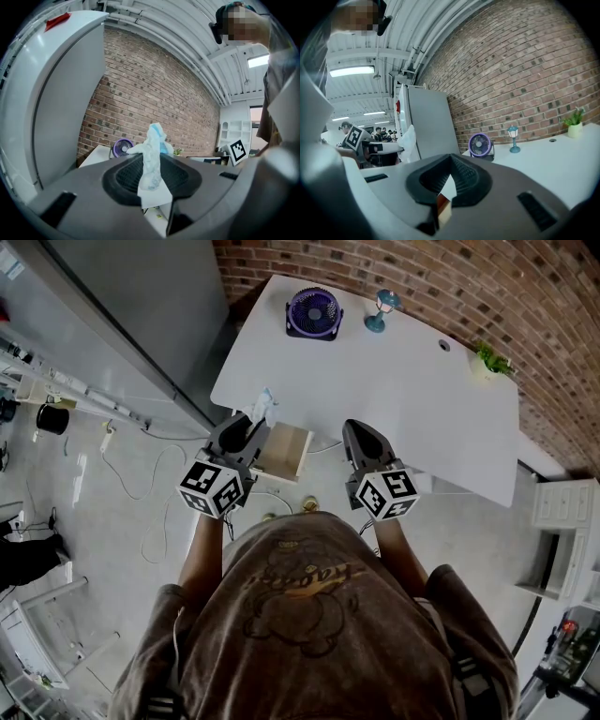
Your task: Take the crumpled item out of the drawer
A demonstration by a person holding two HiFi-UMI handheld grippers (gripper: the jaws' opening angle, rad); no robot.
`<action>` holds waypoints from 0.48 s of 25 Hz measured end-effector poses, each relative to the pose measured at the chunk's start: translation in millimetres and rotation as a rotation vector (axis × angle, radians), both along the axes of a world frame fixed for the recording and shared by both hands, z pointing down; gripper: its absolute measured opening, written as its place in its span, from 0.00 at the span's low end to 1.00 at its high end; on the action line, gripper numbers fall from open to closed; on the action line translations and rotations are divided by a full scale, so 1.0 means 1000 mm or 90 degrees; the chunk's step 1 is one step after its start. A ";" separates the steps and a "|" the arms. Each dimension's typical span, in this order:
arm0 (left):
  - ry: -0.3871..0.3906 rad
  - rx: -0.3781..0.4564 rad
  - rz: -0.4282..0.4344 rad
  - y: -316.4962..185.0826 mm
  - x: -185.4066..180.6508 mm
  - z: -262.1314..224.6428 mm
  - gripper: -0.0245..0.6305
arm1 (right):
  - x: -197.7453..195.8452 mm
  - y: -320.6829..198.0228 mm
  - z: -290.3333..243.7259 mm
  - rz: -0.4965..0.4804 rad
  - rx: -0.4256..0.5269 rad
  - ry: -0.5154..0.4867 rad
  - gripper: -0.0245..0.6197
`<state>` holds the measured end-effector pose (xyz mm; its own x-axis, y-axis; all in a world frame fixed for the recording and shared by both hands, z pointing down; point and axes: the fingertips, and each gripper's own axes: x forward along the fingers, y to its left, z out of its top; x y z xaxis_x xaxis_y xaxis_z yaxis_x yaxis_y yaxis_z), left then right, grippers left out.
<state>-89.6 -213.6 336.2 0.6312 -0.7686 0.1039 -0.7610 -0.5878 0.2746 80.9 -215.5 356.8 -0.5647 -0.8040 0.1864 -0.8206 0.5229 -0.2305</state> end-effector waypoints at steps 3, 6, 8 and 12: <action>0.000 -0.002 -0.001 0.000 0.000 0.000 0.21 | 0.000 0.001 0.001 -0.001 -0.002 0.001 0.03; 0.003 -0.005 0.000 0.000 0.000 -0.001 0.21 | -0.001 0.001 0.001 -0.002 -0.002 0.000 0.03; 0.004 -0.007 0.000 0.000 0.000 0.000 0.21 | -0.001 0.001 0.001 -0.002 -0.002 0.000 0.03; 0.002 -0.011 0.002 0.001 0.001 0.004 0.21 | 0.000 0.003 0.003 -0.002 -0.003 0.001 0.03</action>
<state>-88.4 -212.8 339.9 0.6337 -0.7651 0.1145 -0.7583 -0.5851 0.2873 80.4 -212.7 359.3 -0.5665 -0.8016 0.1909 -0.8196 0.5241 -0.2314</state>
